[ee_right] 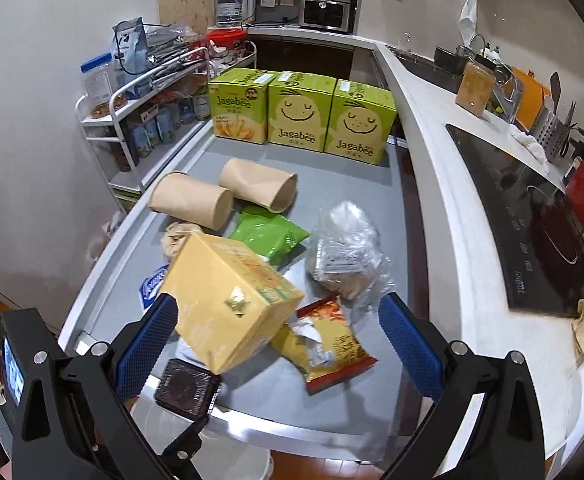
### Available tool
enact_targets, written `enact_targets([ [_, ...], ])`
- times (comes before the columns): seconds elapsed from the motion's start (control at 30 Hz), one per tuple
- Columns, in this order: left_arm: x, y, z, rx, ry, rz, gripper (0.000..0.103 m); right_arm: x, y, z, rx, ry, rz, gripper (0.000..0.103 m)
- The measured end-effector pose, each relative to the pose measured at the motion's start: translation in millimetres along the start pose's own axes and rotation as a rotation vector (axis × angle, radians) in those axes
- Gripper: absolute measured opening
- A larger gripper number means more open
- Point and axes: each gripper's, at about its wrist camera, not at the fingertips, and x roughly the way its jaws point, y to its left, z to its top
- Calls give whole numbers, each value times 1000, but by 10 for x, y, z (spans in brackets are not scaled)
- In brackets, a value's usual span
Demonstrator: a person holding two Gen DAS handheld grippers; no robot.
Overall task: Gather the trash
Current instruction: 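Grasp the dark square tin with the left tool while the right tool grasps the yellow box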
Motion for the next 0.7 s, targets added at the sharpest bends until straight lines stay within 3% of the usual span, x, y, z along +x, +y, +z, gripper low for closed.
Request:
enact_targets([
  [0.1,40,-42,13,15,-18,1,95,6,-108,1,36,7,3,99],
  [0.17,111,-79,9,41,10,16,82,16,-144,-4,34,12,6,99],
  [0.33,102,-34,55,47,-1,16,71,51,-123,0,-9,17,-3,99],
  [0.5,100,285,116,7,-8,46,64,135,-17,16,-58,28,25,99],
  [0.7,110,596,165,-27,-2,92,64,253,391,19,-317,28,23,99],
])
